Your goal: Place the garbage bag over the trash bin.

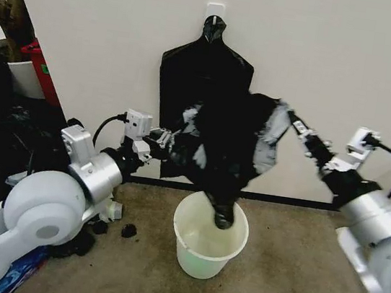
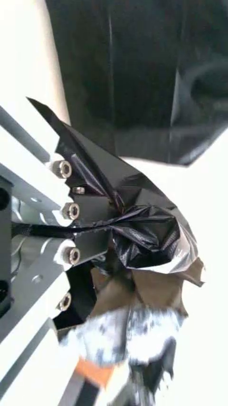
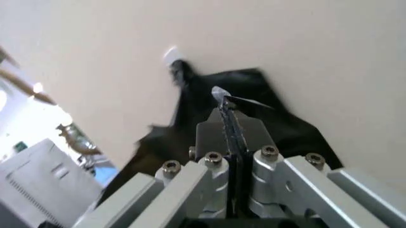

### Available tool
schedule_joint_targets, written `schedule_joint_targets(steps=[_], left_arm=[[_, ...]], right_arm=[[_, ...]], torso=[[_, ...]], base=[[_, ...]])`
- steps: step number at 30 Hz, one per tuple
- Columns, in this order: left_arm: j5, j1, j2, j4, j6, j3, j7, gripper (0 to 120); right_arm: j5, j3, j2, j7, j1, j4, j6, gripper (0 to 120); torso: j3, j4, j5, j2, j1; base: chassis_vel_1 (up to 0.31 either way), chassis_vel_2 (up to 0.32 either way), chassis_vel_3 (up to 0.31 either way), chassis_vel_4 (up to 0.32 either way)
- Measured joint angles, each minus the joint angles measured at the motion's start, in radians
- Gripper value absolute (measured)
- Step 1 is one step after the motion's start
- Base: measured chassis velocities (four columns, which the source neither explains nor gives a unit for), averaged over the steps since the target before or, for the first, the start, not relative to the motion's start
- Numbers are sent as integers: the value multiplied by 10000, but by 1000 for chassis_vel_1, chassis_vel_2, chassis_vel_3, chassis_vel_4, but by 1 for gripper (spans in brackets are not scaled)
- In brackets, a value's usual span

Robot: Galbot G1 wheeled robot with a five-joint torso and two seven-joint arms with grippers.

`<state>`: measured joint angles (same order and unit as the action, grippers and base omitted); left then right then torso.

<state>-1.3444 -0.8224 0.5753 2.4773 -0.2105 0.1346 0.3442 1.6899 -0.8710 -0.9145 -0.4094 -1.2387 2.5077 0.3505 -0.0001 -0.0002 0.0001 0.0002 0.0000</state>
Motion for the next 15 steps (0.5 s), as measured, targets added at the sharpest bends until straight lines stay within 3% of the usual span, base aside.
schedule_joint_targets(steps=[7, 15], left_arm=[[-419, -873, -257, 293, 499, 99, -631, 0], [-188, -2111, 162, 207, 877, 11, -1276, 0]], right_arm=[[894, -1786, -78, 734, -1240, -25, 453, 0], [254, -1223, -619, 938, -1634, -50, 674, 0]], torso=[[0, 1, 0, 0, 0], [0, 4, 0, 0, 0]], base=[[0, 0, 0, 0], [0, 0, 0, 0]])
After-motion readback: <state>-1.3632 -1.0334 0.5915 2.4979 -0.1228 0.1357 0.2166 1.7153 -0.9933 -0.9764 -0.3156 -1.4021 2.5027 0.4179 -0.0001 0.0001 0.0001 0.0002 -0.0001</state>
